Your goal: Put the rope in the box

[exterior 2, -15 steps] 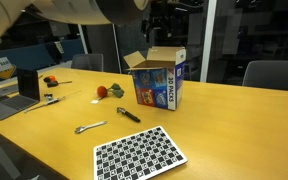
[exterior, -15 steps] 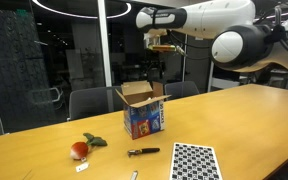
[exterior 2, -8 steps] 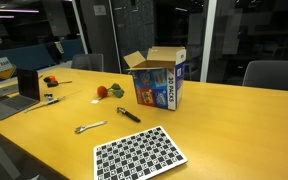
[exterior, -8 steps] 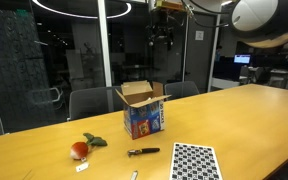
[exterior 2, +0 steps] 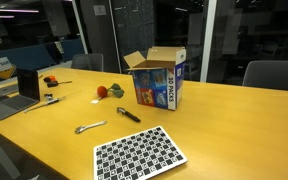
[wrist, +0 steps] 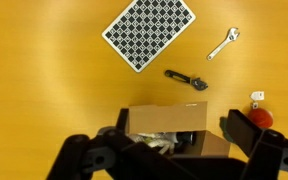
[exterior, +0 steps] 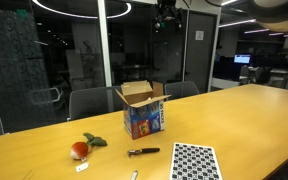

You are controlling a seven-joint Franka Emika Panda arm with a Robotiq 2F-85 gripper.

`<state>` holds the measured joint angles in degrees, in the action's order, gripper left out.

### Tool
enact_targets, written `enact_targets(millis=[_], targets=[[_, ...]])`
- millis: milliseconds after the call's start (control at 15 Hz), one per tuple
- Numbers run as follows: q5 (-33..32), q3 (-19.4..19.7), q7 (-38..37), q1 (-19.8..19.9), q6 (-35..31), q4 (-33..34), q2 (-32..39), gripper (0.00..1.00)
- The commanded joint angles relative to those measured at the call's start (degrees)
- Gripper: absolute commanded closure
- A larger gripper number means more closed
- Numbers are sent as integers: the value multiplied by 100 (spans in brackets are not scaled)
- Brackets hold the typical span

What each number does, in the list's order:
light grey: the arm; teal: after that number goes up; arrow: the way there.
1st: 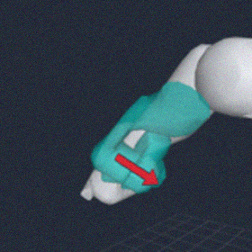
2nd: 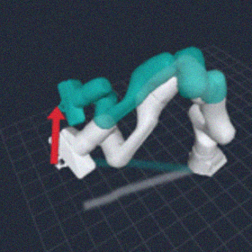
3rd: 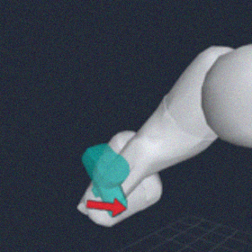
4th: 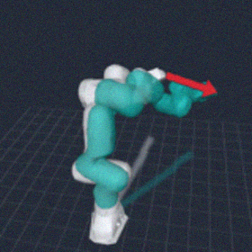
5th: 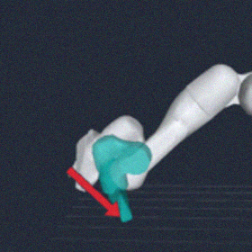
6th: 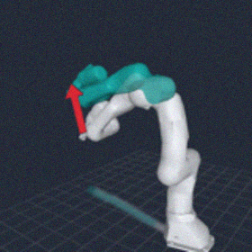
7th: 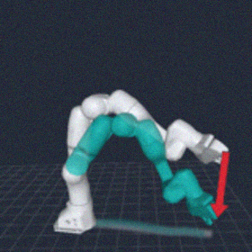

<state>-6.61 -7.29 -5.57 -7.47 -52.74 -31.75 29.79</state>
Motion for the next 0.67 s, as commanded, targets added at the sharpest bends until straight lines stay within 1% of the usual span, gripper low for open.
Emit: enact_targets(millis=[0,133,267,467,600], targets=[[-165,100,-104,15,133,-586,-413,0],[-83,99,-166,86,15,-938,-566,0],[199,61,-357,230,-138,-1397,-738,0],[390,79,-698,336,-978,-2318,-1078,0],[408,98,-869,370,-1430,-2865,-1217,0]])
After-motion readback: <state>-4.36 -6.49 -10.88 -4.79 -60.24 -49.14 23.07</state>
